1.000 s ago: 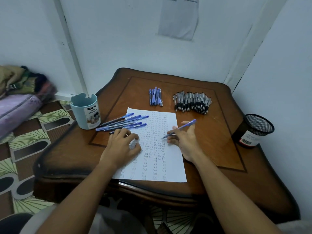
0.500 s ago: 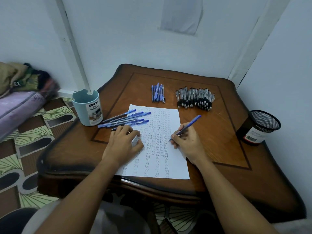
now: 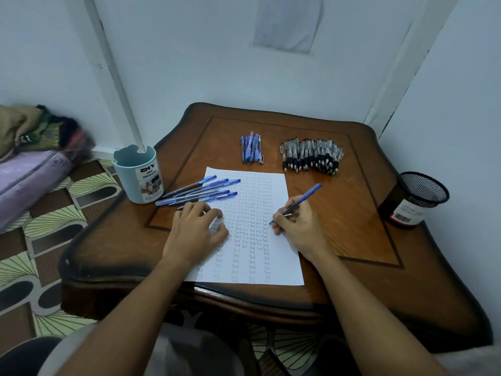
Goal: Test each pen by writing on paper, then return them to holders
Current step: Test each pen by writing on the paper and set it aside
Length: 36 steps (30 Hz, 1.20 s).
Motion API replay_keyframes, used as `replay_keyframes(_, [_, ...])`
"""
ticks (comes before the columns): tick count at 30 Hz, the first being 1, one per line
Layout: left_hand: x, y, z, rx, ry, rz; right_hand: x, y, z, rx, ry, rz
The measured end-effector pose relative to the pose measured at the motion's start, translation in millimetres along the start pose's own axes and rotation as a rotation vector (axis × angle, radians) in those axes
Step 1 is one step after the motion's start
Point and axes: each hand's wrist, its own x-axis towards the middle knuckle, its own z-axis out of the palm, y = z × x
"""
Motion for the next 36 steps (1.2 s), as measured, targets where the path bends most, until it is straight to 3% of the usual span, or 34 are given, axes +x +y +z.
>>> replay_keyframes(36, [1.4,-2.6,1.9,-0.008,-0.003,-0.011,-2.5,-5.0,-2.6,-0.04,-0.008,-0.002])
